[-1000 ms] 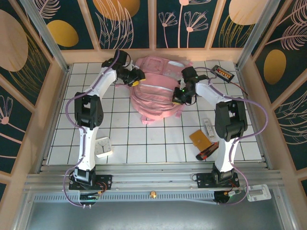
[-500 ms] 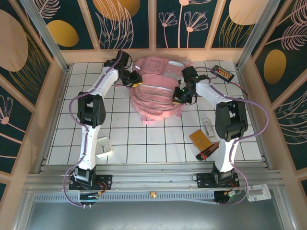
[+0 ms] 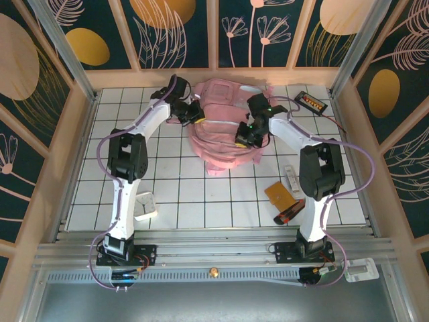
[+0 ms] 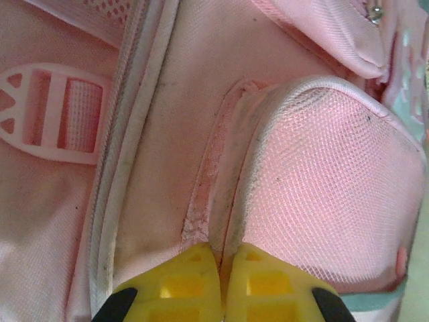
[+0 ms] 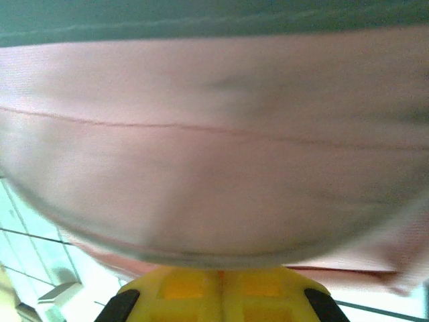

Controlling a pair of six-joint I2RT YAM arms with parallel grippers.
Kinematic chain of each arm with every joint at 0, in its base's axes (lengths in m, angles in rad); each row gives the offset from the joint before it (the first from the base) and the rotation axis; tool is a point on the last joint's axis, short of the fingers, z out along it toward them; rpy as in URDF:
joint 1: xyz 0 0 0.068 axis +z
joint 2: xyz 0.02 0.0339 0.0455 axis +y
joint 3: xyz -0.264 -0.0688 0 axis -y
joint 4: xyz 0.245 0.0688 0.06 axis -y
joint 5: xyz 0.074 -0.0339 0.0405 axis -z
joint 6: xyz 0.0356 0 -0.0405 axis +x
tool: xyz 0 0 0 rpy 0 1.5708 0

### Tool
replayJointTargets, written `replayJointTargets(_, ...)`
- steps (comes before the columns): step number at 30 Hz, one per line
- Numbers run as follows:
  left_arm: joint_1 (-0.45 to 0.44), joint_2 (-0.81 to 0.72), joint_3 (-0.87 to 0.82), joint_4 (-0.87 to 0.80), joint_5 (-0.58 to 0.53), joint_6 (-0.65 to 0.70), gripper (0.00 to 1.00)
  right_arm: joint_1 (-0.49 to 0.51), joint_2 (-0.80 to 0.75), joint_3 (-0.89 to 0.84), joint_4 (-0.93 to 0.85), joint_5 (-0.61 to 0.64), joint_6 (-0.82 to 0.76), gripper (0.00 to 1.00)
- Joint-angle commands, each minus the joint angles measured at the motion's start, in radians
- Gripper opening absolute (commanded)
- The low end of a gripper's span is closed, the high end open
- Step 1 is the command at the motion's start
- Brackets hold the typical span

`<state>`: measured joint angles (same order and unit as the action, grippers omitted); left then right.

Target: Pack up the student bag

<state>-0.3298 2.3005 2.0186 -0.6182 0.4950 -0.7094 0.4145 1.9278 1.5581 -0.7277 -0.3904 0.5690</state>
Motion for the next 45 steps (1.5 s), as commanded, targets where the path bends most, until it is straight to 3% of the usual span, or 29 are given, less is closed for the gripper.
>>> replayJointTargets(1,-0.038,-0.132,-0.144,0.149,0.076,-0.132,0.00,0.079,0.050,0.132,0.017,-0.056,0.058,0.00)
replayJointTargets(7,-0.038,-0.317,-0.497,0.444,0.080,-0.308,0.00,0.127,0.262,0.467,-0.072,-0.077,0.055,0.00)
replayJointTargets(13,-0.034,-0.464,-0.693,0.557,0.006,-0.381,0.00,0.169,0.473,0.795,-0.207,-0.136,0.029,0.00)
replayJointTargets(16,-0.035,-0.514,-0.746,0.596,-0.025,-0.418,0.00,0.175,0.458,0.744,-0.219,-0.146,-0.007,0.00)
replayJointTargets(22,-0.046,-0.571,-0.850,0.695,-0.070,-0.510,0.00,0.139,0.278,0.452,-0.189,-0.049,-0.124,0.00)
replayJointTargets(25,-0.056,-0.559,-0.861,0.733,-0.075,-0.550,0.00,0.102,0.195,0.338,-0.166,-0.110,-0.257,0.00)
replayJointTargets(30,-0.090,-0.511,-0.844,0.782,-0.073,-0.598,0.00,0.152,0.118,0.206,-0.170,-0.211,-0.438,0.00)
replayJointTargets(33,-0.123,-0.480,-0.804,0.772,-0.080,-0.598,0.00,0.177,0.109,0.170,-0.105,-0.270,-0.407,0.00)
replayJointTargets(38,-0.161,-0.451,-0.782,0.776,-0.081,-0.607,0.00,0.199,0.167,0.251,-0.030,-0.318,-0.281,0.00)
replayJointTargets(42,-0.184,-0.455,-0.786,0.778,-0.079,-0.608,0.00,0.179,0.194,0.275,0.042,-0.222,-0.087,0.00)
replayJointTargets(45,-0.186,-0.481,-0.817,0.785,-0.078,-0.607,0.00,0.151,0.168,0.202,0.185,-0.194,0.098,0.00)
